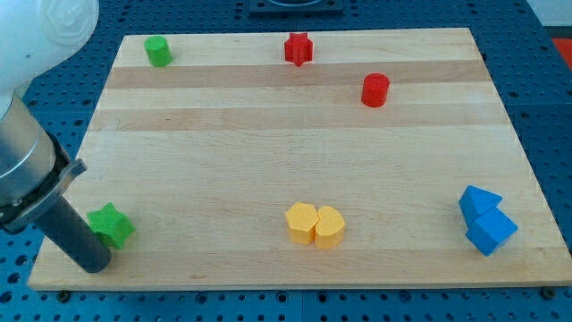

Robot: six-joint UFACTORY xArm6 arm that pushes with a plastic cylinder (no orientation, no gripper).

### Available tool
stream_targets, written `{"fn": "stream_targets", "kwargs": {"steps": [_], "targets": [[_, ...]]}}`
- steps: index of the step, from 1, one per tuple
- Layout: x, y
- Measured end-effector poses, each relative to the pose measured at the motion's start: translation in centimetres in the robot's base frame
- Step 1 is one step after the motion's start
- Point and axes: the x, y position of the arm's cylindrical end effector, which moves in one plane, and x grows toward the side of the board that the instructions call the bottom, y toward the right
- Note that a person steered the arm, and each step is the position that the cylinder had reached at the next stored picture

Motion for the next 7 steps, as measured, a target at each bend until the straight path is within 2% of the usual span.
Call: {"fn": "stream_targets", "kwargs": {"steps": [4, 6, 7], "targets": [[-6.7, 0.2], [-7.2, 3.2], [-9.3, 3.3]]}}
